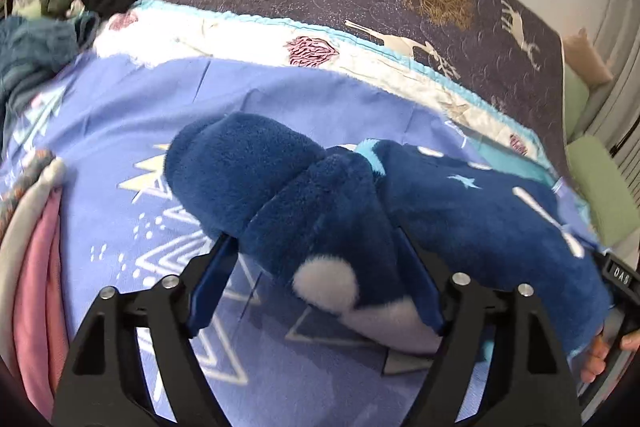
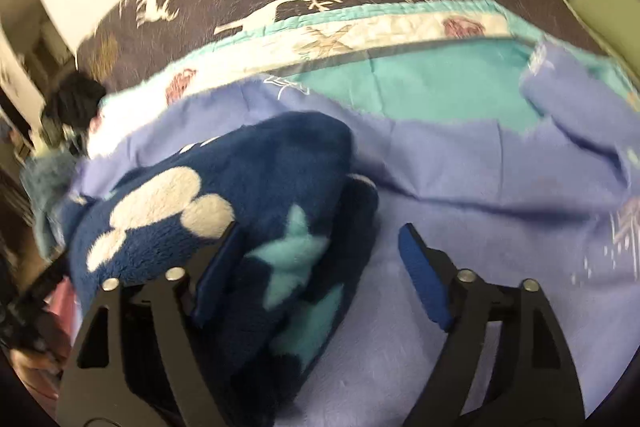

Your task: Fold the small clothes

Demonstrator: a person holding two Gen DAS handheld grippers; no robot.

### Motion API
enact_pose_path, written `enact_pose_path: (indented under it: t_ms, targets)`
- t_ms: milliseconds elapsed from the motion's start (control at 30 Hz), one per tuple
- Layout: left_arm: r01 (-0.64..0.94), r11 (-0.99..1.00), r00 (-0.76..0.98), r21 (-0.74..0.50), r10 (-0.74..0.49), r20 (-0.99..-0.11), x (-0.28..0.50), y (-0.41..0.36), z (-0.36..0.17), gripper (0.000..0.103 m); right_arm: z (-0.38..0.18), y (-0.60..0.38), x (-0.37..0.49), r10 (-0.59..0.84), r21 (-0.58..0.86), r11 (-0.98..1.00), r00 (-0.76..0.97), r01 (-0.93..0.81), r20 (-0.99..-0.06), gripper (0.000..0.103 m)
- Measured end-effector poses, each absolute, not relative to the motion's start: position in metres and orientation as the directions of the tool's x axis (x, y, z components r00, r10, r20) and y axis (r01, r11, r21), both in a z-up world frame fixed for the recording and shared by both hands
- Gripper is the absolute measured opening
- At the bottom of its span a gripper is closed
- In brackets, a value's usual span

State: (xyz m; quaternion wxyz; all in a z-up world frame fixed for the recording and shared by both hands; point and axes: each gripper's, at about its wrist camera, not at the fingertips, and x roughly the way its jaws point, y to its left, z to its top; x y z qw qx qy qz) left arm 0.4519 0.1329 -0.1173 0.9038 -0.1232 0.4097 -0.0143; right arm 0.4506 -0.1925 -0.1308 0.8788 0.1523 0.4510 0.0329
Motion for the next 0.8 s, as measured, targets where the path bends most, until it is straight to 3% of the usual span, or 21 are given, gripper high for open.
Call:
enact_pose_path:
  t_ms: [133, 200, 333, 433, 633, 800]
  targets:
    - [-0.047, 0.982, 0.722, -0.182, -0.092, -0.686, 0.412, 0.135, -0.097, 0.088, -0.096, -0.192, 0.393, 0.197, 0.278, 0.96, 0.643, 0.027, -0.74, 0.083]
    - [-0.007, 0.993, 0.768, -0.115, -0.068, -0.637, 0.378, 0.127, -0.081, 0.091, -0.081, -0.189, 0.356, 0.204, 0.249, 0.968, 0.669, -0.03, -0.715, 0.088]
    - [0.08, 0.995, 0.815, -0.057, -0.098, -0.572, 0.301, 0.105, -0.057, 0.101, -0.053, -0.175, 0.255, 0.076, 0.048, 0.997, 0.735, -0.059, -0.674, 0.095]
    - [0.124, 0.992, 0.845, -0.016, -0.114, -0.523, 0.238, 0.083, -0.038, 0.101, -0.038, -0.165, 0.183, 0.025, -0.023, 0.999, 0.788, -0.049, -0.615, 0.101]
    - [0.184, 0.981, 0.839, -0.067, -0.192, -0.509, 0.129, 0.053, -0.013, 0.101, -0.02, -0.157, 0.099, 0.05, 0.033, 0.999, 0.816, -0.039, -0.576, 0.101]
    - [0.18, 0.984, 0.864, -0.008, -0.162, -0.477, 0.071, 0.043, 0.0, 0.101, -0.005, -0.148, 0.057, 0.105, 0.1, 0.993, 0.821, -0.058, -0.561, 0.101]
